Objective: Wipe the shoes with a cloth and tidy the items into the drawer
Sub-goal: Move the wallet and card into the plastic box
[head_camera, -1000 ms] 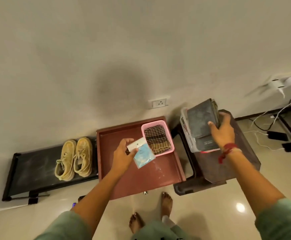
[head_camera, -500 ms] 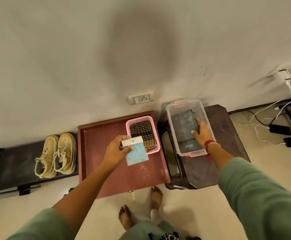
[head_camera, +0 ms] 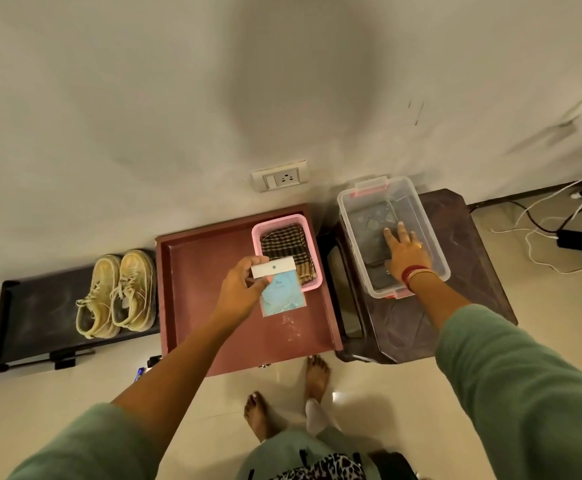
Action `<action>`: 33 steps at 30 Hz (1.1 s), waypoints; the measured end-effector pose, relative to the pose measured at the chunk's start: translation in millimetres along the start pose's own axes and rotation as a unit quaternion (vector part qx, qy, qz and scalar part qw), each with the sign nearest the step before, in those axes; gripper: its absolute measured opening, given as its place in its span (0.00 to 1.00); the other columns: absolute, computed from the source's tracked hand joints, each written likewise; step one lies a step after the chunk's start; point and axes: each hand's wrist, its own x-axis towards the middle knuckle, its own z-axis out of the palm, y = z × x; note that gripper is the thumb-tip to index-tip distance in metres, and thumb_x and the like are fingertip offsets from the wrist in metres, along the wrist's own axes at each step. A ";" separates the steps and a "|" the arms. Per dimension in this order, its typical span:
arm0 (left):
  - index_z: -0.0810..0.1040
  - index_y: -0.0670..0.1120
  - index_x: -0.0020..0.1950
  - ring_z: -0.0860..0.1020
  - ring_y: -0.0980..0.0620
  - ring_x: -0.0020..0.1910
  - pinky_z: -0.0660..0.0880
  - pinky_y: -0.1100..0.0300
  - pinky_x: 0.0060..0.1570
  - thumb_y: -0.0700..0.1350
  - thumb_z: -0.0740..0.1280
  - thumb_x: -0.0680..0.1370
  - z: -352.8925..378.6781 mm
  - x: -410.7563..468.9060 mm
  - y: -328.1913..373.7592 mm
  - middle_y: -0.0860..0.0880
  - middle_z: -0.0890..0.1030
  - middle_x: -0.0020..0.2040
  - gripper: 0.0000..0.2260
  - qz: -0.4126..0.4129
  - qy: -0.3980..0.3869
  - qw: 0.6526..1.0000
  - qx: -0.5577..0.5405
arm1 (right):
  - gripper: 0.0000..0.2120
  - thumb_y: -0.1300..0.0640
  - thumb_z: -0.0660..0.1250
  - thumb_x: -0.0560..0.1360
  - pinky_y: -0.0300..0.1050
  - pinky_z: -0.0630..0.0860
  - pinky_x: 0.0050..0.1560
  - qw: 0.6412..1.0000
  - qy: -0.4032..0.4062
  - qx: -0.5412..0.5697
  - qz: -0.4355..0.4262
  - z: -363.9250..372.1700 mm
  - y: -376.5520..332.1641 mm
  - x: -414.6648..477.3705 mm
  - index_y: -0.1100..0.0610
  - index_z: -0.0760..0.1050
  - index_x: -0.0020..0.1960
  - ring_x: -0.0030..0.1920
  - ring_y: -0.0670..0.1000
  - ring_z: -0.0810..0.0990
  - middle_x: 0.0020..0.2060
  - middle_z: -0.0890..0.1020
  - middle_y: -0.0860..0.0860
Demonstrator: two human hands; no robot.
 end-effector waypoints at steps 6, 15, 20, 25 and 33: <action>0.75 0.45 0.57 0.80 0.52 0.52 0.79 0.62 0.42 0.39 0.65 0.79 8.6 0.9 11.1 0.48 0.81 0.53 0.08 0.055 -0.009 0.997 -0.053 | 0.14 0.53 0.67 0.75 0.44 0.75 0.52 0.876 0.099 0.470 -0.044 -44.8 -70.1 -73.4 0.56 0.73 0.59 0.49 0.50 0.77 0.50 0.77 0.52; 0.74 0.46 0.61 0.82 0.53 0.42 0.79 0.62 0.40 0.42 0.64 0.80 48.6 1.5 30.1 0.46 0.82 0.48 0.09 0.085 -0.018 0.992 -0.095 | 0.14 0.68 0.65 0.74 0.35 0.77 0.37 0.749 0.099 0.655 0.005 -35.0 -95.3 -95.5 0.53 0.67 0.53 0.39 0.46 0.78 0.38 0.77 0.50; 0.73 0.50 0.62 0.81 0.49 0.47 0.78 0.63 0.43 0.46 0.65 0.80 28.7 3.4 8.2 0.47 0.80 0.50 0.11 0.088 0.008 0.996 -0.020 | 0.10 0.68 0.59 0.77 0.42 0.79 0.43 0.792 0.212 0.561 0.112 -31.8 -40.0 -22.1 0.55 0.69 0.53 0.49 0.55 0.78 0.45 0.76 0.51; 0.75 0.50 0.58 0.80 0.52 0.48 0.78 0.63 0.44 0.44 0.64 0.80 -1.3 -8.6 -16.7 0.52 0.80 0.50 0.07 0.053 0.064 0.995 0.045 | 0.11 0.66 0.56 0.78 0.51 0.77 0.51 0.887 0.153 0.408 0.154 -0.5 -14.1 28.2 0.59 0.74 0.56 0.51 0.61 0.79 0.52 0.79 0.62; 0.75 0.50 0.57 0.80 0.50 0.48 0.78 0.56 0.49 0.44 0.64 0.80 -19.1 -11.2 -30.2 0.50 0.80 0.50 0.07 0.029 0.089 0.994 0.057 | 0.23 0.54 0.63 0.76 0.61 0.65 0.65 0.977 0.107 0.150 0.104 12.2 -24.4 26.3 0.56 0.64 0.69 0.65 0.66 0.65 0.70 0.60 0.61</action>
